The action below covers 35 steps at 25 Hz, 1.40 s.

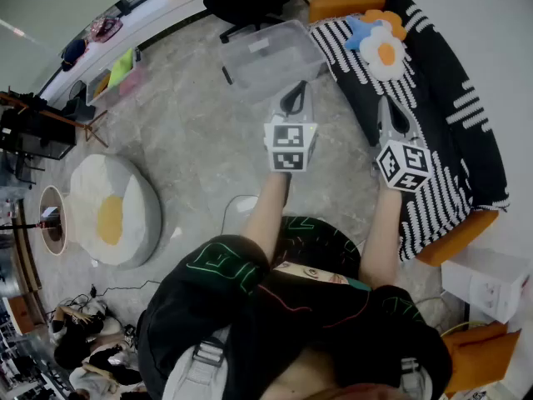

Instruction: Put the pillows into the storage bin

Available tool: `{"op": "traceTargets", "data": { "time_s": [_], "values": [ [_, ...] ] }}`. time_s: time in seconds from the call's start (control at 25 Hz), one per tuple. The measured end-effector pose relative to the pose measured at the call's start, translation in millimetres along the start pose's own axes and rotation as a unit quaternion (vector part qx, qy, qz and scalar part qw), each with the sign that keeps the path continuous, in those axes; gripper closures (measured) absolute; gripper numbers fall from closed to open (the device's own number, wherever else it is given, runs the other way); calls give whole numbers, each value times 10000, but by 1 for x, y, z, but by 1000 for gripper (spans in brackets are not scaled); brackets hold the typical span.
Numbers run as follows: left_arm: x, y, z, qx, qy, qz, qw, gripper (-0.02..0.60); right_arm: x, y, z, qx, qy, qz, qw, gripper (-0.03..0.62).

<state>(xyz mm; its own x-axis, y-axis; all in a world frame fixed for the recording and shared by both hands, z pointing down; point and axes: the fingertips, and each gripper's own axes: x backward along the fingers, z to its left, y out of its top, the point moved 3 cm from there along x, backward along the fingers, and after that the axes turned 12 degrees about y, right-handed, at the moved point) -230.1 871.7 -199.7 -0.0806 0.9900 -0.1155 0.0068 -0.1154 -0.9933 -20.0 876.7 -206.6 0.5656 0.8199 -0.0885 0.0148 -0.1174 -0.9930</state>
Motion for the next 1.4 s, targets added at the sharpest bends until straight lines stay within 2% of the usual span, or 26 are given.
{"op": "traceTargets", "data": {
  "time_s": [0.16, 0.36, 0.56, 0.84, 1.2, 1.4],
  "values": [
    [3, -1, 8, 24, -69, -15, 10000, 571, 1, -2, 9, 125, -6, 6, 9999, 591],
    [4, -2, 23, -46, -170, -49, 9998, 571, 2, 2, 15, 157, -222, -265, 9993, 591],
    [3, -2, 35, -107, -214, -67, 9997, 571, 0, -6, 14, 180, -624, -82, 9979, 591],
    [-6, -8, 53, -32, -269, -35, 9996, 571, -9, -9, 29, 316, -673, 48, 9972, 591],
    [-31, -3, 44, 263, -573, -130, 9979, 571, -16, 1, 0, 327, -859, -6, 9958, 591],
    [-61, -15, 45, 156, -449, -20, 9989, 571, -49, -10, -23, 247, -727, 38, 9970, 591]
  ]
}}
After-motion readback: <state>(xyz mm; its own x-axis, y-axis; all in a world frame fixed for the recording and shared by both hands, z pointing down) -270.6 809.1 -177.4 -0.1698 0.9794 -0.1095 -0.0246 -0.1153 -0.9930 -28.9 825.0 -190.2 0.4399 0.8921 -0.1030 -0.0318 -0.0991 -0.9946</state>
